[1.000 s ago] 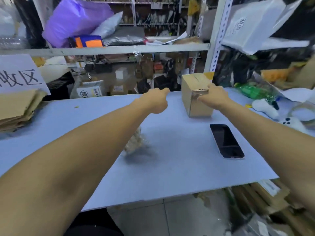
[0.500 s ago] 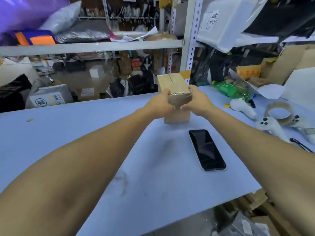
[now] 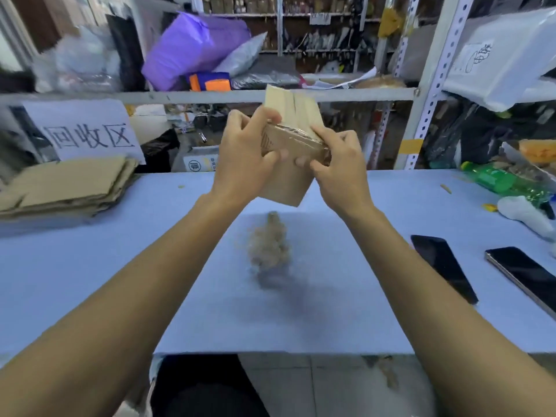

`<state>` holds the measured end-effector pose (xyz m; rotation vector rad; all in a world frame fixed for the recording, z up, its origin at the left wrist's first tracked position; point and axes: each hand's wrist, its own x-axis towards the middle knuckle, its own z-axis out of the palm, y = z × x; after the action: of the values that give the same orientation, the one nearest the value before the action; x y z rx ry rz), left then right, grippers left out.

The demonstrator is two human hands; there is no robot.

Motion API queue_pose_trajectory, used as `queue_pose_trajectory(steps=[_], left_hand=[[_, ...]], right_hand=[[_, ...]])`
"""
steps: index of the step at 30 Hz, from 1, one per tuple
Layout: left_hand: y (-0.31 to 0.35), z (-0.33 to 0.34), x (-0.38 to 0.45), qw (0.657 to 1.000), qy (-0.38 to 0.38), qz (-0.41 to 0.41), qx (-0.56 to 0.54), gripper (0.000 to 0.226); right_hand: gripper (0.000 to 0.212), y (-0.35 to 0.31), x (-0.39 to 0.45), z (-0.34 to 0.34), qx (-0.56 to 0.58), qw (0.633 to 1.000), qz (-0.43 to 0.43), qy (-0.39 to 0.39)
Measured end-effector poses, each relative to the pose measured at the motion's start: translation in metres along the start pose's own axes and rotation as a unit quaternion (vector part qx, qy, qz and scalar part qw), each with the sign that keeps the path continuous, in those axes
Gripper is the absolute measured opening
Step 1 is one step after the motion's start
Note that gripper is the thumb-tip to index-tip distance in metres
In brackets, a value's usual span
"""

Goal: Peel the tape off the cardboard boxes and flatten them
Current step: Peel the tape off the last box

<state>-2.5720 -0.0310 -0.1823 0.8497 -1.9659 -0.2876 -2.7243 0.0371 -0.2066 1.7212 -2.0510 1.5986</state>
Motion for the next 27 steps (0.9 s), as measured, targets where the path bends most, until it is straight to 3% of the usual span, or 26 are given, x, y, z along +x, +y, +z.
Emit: queue_pose_trajectory(steps=[6, 13, 19, 24, 27], left_hand=[[-0.042, -0.099, -0.075, 0.992, 0.102, -0.078, -0.007, 0.048], [-0.059, -0.133, -0.195, 0.957, 0.201, -0.199, -0.068, 0.05], [-0.072, -0.124, -0.237, 0.939, 0.198, -0.26, -0.104, 0.05], [-0.072, -0.125, -0.247, 0.947, 0.156, -0.257, -0.111, 0.046], [-0.067, -0.127, -0.241, 0.954, 0.123, -0.259, -0.085, 0.056]], right_hand=[[0.039, -0.086, -0.052, 0.069, 0.15, 0.987, -0.035, -0.035], [0.038, -0.123, -0.149, 0.108, 0.239, 0.968, 0.01, -0.079], [0.05, -0.111, -0.196, 0.113, 0.274, 0.951, 0.107, -0.097], [0.038, -0.107, -0.212, 0.117, 0.3, 0.932, 0.174, -0.104], [0.025, -0.109, -0.215, 0.113, 0.302, 0.929, 0.178, -0.121]])
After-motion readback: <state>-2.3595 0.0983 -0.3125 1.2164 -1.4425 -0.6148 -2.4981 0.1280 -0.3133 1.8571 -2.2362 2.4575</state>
